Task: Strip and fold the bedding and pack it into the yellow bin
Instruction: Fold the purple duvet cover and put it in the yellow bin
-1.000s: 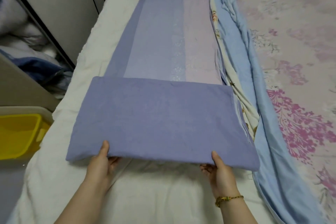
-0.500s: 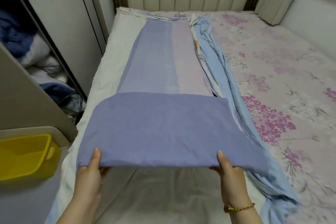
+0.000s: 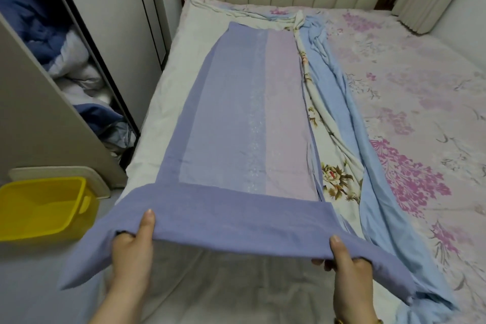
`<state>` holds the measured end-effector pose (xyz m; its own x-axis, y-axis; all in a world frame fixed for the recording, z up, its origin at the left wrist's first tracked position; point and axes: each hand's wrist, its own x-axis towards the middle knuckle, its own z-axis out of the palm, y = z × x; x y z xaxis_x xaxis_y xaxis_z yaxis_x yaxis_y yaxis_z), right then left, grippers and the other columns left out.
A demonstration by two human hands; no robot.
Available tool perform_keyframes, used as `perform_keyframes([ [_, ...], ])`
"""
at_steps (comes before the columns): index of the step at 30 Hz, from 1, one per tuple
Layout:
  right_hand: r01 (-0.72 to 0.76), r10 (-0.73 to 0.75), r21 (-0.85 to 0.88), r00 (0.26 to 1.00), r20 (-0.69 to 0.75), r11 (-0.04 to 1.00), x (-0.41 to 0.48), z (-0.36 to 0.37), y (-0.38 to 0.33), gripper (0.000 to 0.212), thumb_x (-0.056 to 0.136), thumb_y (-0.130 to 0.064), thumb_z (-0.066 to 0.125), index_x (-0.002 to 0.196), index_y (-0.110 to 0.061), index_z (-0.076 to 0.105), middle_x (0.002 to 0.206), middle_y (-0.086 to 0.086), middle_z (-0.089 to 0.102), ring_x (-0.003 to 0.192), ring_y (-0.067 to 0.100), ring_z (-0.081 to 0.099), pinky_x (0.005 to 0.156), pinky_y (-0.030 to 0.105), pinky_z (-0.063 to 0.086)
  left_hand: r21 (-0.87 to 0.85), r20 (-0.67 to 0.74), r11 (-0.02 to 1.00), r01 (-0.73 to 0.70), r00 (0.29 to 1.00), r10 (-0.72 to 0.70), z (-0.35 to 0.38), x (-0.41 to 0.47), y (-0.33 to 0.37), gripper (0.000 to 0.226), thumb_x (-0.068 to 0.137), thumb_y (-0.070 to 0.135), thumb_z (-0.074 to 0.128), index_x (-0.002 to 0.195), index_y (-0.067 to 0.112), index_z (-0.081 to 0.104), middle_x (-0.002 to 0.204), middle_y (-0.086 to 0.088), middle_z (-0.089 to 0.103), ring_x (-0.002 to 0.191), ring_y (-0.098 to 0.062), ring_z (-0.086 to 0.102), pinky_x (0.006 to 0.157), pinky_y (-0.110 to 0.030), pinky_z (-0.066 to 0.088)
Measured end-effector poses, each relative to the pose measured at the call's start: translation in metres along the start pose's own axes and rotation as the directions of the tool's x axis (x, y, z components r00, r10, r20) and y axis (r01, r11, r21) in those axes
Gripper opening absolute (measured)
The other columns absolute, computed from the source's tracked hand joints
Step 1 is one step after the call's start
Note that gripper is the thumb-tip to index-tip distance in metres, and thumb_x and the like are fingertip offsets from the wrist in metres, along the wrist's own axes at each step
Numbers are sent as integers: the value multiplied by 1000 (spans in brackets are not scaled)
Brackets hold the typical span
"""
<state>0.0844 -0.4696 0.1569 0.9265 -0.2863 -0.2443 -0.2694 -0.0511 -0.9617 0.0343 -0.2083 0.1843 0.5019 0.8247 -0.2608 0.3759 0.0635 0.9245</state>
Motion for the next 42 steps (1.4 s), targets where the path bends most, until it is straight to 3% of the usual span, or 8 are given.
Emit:
perform_keyframes([
  [9, 35, -39, -69, 997, -61, 997, 114, 64, -59, 38, 94, -15, 46, 57, -12, 52, 54, 1, 57, 58, 18, 52, 52, 20, 41, 178, 1, 977, -115, 993, 117, 92, 103, 61, 51, 92, 36, 50, 113, -10, 57, 121, -31, 55, 119, -44, 46, 104, -49, 34],
  [13, -7, 9, -146, 1000, 13, 989, 207, 108, -68, 46, 97, -22, 41, 58, -6, 58, 35, -4, 57, 62, 19, 53, 66, 17, 43, 408, 103, 894, -186, 982, 158, 156, 158, 90, 47, 99, 30, 36, 125, -6, 52, 136, -27, 46, 130, -39, 33, 111, -38, 20],
  [16, -36, 84, -259, 981, 175, 965, 252, 131, -51, 41, 100, -25, 33, 110, 4, 61, 92, 6, 71, 104, 28, 56, 89, 28, 38, 609, 317, 729, -314, 938, 140, 194, 201, 68, 43, 100, 31, 29, 134, 11, 48, 142, -16, 43, 135, -30, 32, 115, -36, 12],
  [19, 33, 127, -488, 948, 291, 872, 262, 131, -10, 39, 99, -20, 38, 135, -6, 44, 143, 10, 42, 134, 26, 35, 109, 32, 27, 691, 442, 630, -355, 897, 21, 197, 222, 17, 49, 99, 31, 34, 146, 20, 26, 153, -7, 26, 141, -27, 23, 115, -39, 12],
  [24, 147, 187, -802, 934, 306, 579, 249, 112, 55, 46, 96, -21, 44, 141, -17, 34, 154, 6, 20, 143, 21, 17, 118, 38, 10, 799, 447, 504, -327, 885, -134, 176, 213, -57, 57, 98, 34, 35, 148, 18, 13, 156, -6, 14, 143, -23, 16, 116, -34, 12],
  [29, -7, 145, -942, 988, 44, 336, 246, 89, 82, 54, 92, -35, 47, 140, -15, 33, 149, 12, 26, 138, 29, 24, 113, 38, 20, 871, 437, 304, -387, 892, -115, 173, 209, -77, 56, 98, 40, 31, 148, 20, 14, 157, -4, 10, 144, -21, 14, 116, -32, 9],
  [36, -201, 106, -696, 978, -177, 689, 305, 87, 93, 74, 81, -30, 66, 141, -5, 29, 141, 18, 41, 126, 39, 41, 104, 47, 34, 842, 236, 429, -328, 938, 253, 194, 262, -59, 60, 86, 27, 60, 139, 8, 38, 152, -15, 24, 139, -33, 21, 111, -42, 11],
  [42, -237, 117, -558, 963, -242, 795, 339, 97, 86, 34, 90, -25, 54, 106, 4, 54, 112, 26, 55, 91, 34, 50, 86, 41, 39, 844, 115, 525, -110, 993, 23, 194, 309, -56, 66, 88, 37, 56, 141, 7, 32, 140, -23, 40, 125, -43, 38, 101, -47, 31],
])
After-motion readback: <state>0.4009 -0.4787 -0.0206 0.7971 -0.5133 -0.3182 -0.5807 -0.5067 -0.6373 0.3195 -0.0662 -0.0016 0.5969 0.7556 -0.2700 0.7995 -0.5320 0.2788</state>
